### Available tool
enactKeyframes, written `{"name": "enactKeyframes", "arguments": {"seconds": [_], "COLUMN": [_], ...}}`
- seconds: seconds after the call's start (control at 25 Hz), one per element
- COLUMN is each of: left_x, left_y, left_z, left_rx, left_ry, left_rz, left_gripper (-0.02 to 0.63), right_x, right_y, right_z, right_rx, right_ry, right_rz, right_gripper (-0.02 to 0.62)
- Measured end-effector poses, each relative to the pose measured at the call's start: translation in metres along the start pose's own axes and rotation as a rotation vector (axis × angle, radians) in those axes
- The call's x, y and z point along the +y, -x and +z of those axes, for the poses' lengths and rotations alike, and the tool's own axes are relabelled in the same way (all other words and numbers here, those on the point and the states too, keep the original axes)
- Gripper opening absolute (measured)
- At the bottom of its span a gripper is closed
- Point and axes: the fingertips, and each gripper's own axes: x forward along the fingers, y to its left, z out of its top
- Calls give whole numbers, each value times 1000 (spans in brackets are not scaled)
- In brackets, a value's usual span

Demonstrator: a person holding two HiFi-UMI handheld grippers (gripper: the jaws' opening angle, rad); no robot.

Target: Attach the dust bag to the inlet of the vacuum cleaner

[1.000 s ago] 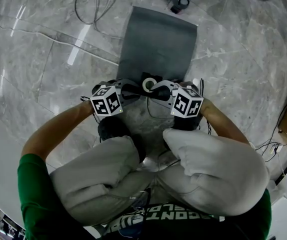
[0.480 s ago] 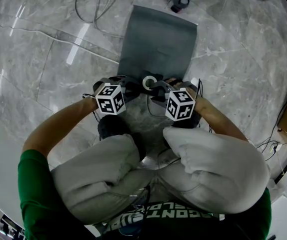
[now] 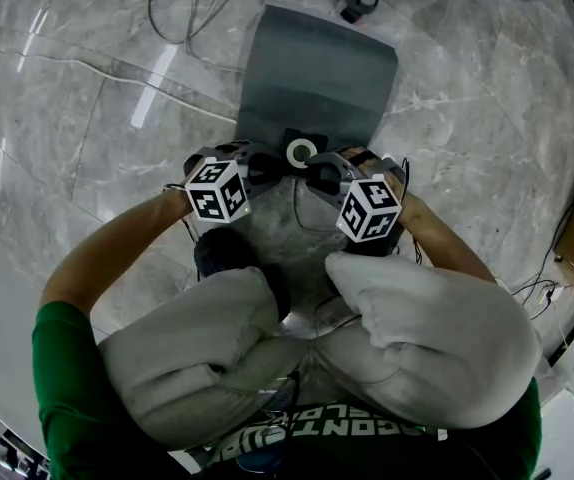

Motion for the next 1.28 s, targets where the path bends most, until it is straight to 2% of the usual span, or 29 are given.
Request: {"name": "enactKeyframes", "arguments": {"seconds": [0.36,0.56,0.76,1.08,1.28], "left_x": [55,79,93,115,124], "left_y": [21,33,38,41,40], "left_z": [33,48,57,69,71], "left_rx": [-80,-135,-161,-175,-182], "left_ry": [28,79,126,151,168], "left_rz": [137,150,132,133,133], "left_gripper": [97,95,84,55,48], "right_x": [-65,-91,-105,-115,-123], "right_y": [37,53,60,57,60], "right_z": [0,-2,-5,-12,-14], "right_rx": [-109,-170,-197,-230,-276], "right_ry": [-179,-268,-319,-376,-435], "right_rz": [-161,-213,-237,-239,-220], "right_gripper": [156,155,140,48,35]}}
